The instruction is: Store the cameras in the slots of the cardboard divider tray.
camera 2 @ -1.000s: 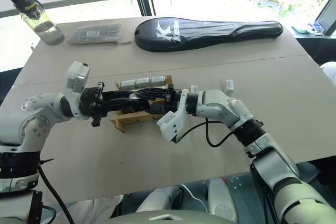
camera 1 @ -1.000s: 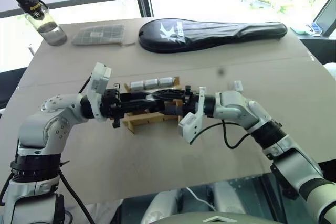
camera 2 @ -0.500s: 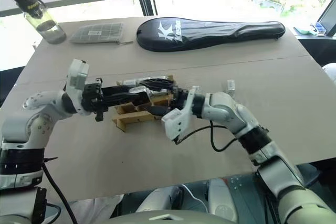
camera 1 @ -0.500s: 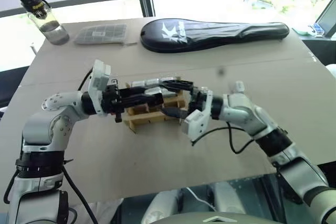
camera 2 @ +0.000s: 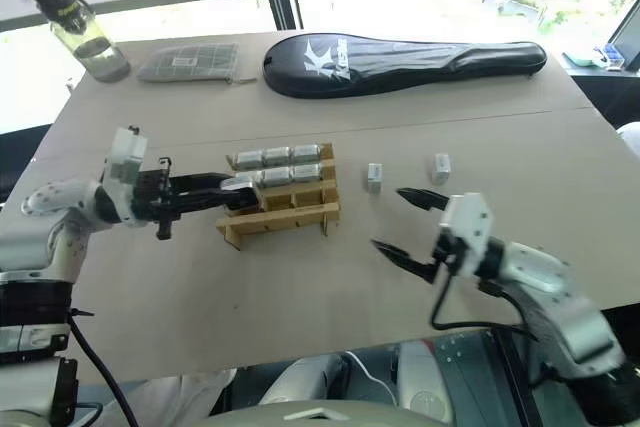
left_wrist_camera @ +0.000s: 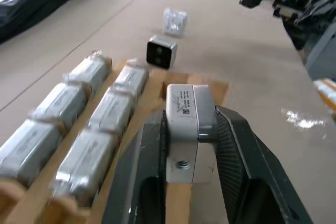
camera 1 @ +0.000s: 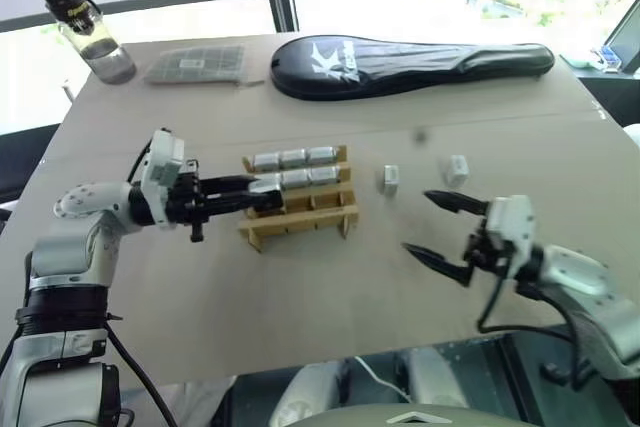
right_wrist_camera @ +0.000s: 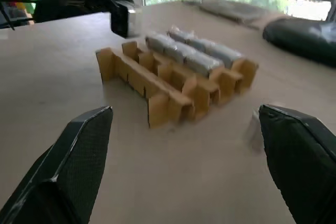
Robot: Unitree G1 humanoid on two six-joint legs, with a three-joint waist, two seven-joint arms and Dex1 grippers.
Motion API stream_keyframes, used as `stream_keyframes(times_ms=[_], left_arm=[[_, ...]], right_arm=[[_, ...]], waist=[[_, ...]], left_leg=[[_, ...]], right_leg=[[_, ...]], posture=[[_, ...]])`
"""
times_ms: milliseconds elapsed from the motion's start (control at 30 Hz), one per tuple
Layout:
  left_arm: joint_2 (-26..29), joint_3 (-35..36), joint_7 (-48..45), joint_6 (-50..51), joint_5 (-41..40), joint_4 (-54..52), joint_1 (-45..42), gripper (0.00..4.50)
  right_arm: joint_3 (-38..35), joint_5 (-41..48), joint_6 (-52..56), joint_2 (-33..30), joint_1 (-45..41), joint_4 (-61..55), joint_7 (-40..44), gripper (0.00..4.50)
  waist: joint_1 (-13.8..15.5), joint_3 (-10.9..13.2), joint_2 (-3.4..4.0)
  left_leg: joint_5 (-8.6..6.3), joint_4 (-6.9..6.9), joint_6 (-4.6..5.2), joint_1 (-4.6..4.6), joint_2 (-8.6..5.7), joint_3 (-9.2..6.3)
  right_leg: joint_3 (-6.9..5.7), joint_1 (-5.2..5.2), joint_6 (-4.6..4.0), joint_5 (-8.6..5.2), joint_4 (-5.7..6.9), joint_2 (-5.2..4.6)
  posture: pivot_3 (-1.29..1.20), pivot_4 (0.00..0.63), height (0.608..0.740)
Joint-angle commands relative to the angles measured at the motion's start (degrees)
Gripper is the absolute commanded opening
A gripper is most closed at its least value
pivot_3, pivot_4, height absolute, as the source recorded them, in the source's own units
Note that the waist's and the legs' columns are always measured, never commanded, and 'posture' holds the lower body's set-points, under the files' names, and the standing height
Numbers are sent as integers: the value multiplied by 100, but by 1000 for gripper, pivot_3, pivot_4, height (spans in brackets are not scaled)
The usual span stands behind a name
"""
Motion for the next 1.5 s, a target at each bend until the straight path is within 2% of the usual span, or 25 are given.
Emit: stream_keyframes(times_ms=[33, 200, 333, 567, 900, 1067, 1200, 1367, 1500], left_arm=[[-5, -136, -328, -708, 136, 673, -411, 709], [18, -779, -356, -1904, 540, 1880, -1047, 709], [-216, -1178, -356, -2896, 742, 2929, -1716, 709], [-476, -1511, -356, -3304, 528, 3568, -2231, 709], [-600, -1887, -356, -3164, 234, 3634, -2453, 709], [-486, -2059, -356, -3151, 114, 3603, -2321, 709], [-144, -2414, -356, -2547, -341, 3011, -2012, 709], [108, -2726, -356, -2675, -538, 2831, -1843, 709], [87, -2740, -356, -2766, -690, 2831, -1863, 709]], right_arm=[[-689, 773, 420, -174, 374, -260, 426, 4427], [-1141, 1158, 842, -288, 737, -324, 675, 4427], [-1358, 1128, 949, -158, 798, -386, 613, 4427], [-1454, 973, 1074, 27, 841, -503, 608, 4427], [-1533, 798, 1082, 177, 836, -504, 617, 4427], [-1614, 792, 1084, 216, 910, -527, 650, 4427], [-1696, 775, 1089, 222, 891, -490, 677, 4427], [-1761, 798, 1115, 234, 869, -451, 707, 4427], [-1760, 772, 1126, 244, 807, -395, 735, 4427]], waist=[[25, 0, -1], [121, -2, -6], [147, -3, -7], [122, -5, -10], [124, -4, -10], [121, -5, -11], [87, -5, -11], [45, -5, -10], [30, -5, -10]], left_leg=[[0, 6, 0, 0, 0, -1], [-3, 24, 5, -1, -2, -1], [-4, 39, 7, -5, -4, -8], [-12, 68, 19, -18, -10, -9], [-12, 75, 19, -22, -10, -11], [-12, 76, 20, -24, -13, -13], [-12, 74, 20, -24, -12, -13], [-14, 73, 23, -24, -12, -12], [-14, 73, 24, -24, -13, -11]], right_leg=[[-2, 3, 0, 0, 1, 0], [-5, 10, -1, 3, 4, -4], [-16, 12, -1, 3, 6, -8], [-18, 12, 0, 3, 14, -11], [-20, 10, 1, 3, 20, -11], [-22, 10, 1, 3, 18, -13], [-20, 7, 1, 3, 19, -12], [-17, 7, 1, 3, 15, -11], [-17, 7, 1, 3, 15, -12]], posture=[[0, 150, 740], [0, 150, 740], [0, 150, 740], [0, 150, 740], [0, 150, 740], [0, 150, 740], [0, 150, 740], [0, 150, 740], [0, 150, 740]])
